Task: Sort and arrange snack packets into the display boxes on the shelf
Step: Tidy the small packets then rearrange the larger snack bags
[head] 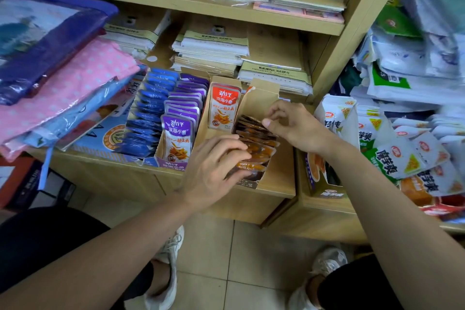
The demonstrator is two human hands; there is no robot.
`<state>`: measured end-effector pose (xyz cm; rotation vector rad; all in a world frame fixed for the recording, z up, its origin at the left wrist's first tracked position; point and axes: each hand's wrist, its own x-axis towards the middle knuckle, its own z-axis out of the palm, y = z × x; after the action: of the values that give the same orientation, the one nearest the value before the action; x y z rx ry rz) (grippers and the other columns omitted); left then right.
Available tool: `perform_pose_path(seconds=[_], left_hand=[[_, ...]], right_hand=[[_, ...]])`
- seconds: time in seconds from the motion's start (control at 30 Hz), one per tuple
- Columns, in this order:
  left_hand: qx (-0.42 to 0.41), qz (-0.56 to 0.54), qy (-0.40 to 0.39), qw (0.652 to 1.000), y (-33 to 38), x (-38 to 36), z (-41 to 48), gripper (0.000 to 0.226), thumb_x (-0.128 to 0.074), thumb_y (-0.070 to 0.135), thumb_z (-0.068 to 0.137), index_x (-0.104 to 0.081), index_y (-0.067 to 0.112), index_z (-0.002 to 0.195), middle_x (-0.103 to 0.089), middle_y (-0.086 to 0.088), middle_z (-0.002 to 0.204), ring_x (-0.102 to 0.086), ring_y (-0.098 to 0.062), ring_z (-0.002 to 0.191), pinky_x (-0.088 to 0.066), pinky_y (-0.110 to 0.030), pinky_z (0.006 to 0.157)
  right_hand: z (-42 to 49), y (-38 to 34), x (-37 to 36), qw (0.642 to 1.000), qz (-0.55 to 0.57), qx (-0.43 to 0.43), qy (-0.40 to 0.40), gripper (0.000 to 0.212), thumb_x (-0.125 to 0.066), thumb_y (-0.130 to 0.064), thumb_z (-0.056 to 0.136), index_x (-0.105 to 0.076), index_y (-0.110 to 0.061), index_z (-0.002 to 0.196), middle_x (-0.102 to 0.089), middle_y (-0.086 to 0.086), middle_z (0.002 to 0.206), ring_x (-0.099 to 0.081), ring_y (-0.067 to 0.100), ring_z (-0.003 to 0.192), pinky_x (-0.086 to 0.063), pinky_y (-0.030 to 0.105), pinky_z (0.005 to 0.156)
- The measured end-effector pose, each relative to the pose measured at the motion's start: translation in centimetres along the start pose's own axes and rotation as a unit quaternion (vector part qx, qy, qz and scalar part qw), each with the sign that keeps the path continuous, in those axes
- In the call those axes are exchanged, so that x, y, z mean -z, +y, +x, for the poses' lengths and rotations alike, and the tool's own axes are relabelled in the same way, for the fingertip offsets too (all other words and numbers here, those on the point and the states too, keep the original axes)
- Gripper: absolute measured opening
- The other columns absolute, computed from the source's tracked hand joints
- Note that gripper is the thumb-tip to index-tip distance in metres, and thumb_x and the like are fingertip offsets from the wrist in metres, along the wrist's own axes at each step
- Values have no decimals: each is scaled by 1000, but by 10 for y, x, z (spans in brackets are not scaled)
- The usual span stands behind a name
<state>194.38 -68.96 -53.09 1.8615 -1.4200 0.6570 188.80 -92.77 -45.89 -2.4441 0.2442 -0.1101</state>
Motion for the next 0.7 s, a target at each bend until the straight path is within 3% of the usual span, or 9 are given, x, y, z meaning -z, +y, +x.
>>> perform_pose_path(seconds=[0.13,0.27,0.33,0.43,0.53,0.6,0.7], left_hand=[[-29,6,-6,1000,-3,-4,3,32,-83,28,84,-66,12,106,-70,-8,111,-64,-26,114,-54,-44,90],[47,-3,-62,997,-5,-3,9,44,-75,43,88,-65,12,118,-62,-5,123,-54,-24,124,-47,-41,99],[69,-17,-80,994,-5,-1,8,53,-70,46,90,-59,13,129,-54,-6,134,-48,-23,130,-44,-39,105],[75,-21,-102,992,-8,2,8,59,-76,38,87,-52,17,137,-48,-5,143,-46,-23,133,-46,-41,105],[84,-17,-105,991,-14,5,14,56,-81,32,83,-59,16,131,-54,-3,140,-52,-22,127,-51,-43,101],[83,-13,-110,990,-16,4,19,52,-83,33,81,-62,15,126,-56,-3,136,-56,-23,123,-52,-44,98],[76,-1,-110,991,-19,-1,23,50,-83,34,79,-63,14,120,-58,-4,131,-59,-24,118,-55,-43,94]], right_hand=[[-3,-4,-3,998,-35,5,-46,66,-39,-82,82,-65,-39,125,-61,-18,111,-44,25,122,-40,54,102],[-3,-6,-3,999,-33,-2,-20,38,-54,-53,97,-64,-32,126,-57,-9,126,-38,24,130,-29,41,107],[-6,-10,0,1000,-7,-2,5,42,-59,-42,98,-56,-26,136,-54,-5,139,-42,17,131,-34,38,110],[-6,-13,-3,993,82,-43,77,54,-62,-38,97,-44,-26,146,-44,-2,150,-53,15,124,-46,29,97],[-9,-13,-18,956,242,-97,133,57,-62,-46,93,-40,-39,146,-46,-3,147,-56,19,126,-51,44,102],[-15,-15,-32,924,339,-122,129,49,-54,-37,101,-39,-39,148,-54,-8,140,-54,18,129,-49,47,105],[-24,-24,-42,897,417,-115,94,39,-44,-28,107,-47,-43,142,-64,-12,131,-60,15,124,-52,41,101]])
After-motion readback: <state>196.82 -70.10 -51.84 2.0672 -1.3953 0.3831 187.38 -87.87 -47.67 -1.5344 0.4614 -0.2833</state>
